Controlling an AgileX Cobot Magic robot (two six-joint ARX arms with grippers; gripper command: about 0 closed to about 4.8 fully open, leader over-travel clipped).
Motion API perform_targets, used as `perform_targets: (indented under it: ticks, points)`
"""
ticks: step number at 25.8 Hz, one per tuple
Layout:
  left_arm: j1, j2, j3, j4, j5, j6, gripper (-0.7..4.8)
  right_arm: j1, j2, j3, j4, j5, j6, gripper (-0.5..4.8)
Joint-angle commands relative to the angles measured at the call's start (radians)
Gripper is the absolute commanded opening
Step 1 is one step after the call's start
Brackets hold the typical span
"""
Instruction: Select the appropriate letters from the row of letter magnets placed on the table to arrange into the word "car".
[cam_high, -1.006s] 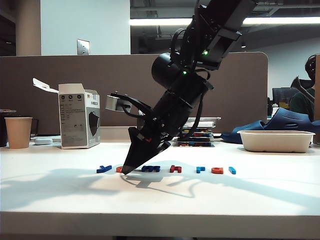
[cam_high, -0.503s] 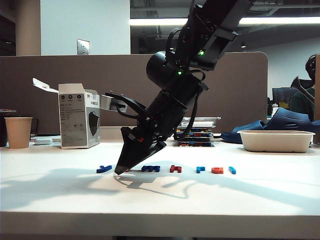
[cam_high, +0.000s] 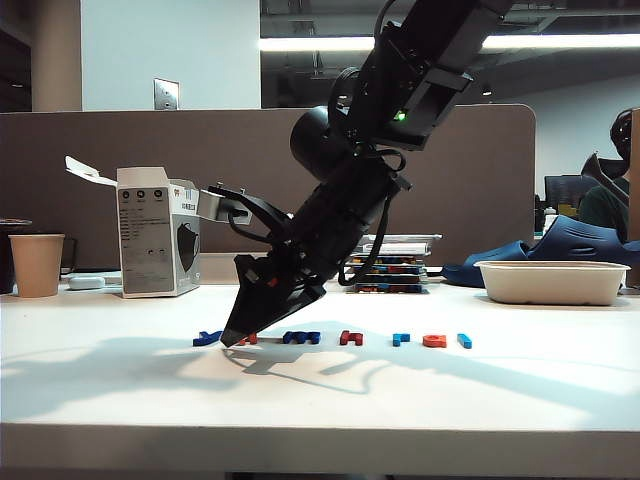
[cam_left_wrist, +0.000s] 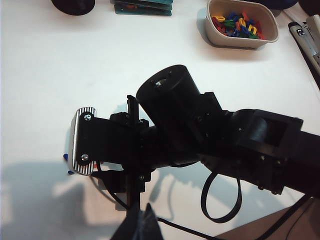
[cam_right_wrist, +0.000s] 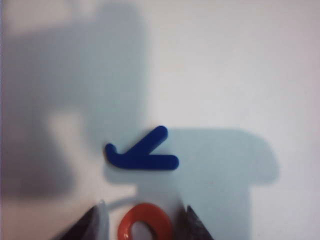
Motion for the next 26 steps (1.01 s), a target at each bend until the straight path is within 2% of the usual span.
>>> perform_targets:
  ticks: [1, 6, 9, 16, 19, 26]
  points:
    - [-0.001, -0.003, 0.006, 0.007, -0.003, 0.004, -0.06, 0.007, 0.014, -0.007, -0.064, 0.038, 0.01, 2.18]
    - [-0.001, -0.003, 0.006, 0.007, -0.003, 0.004, -0.06, 0.008, 0.014, -0.007, -0.089, 0.071, 0.008, 2.02]
    - [-0.001, -0.003, 0.006, 0.007, -0.003, 0.004, -0.06, 0.008, 0.014, -0.007, -0.094, 0.071, 0.008, 1.44]
    - [-0.001, -0.003, 0.006, 0.007, -0.003, 0.004, -0.06, 0.015, 0.014, -0.007, -0.124, 0.074, 0.008, 1.38]
    - [-0.001, -0.003, 0.006, 0.007, -0.003, 0.004, -0.06, 0.017, 0.014, -0.007, -0.146, 0.073, 0.008, 0.88]
    - [-0.001, -0.003, 0.006, 0.007, -0.003, 0.004, -0.06, 0.036, 0.013, -0.007, -0.218, 0.063, 0.0, 0.89]
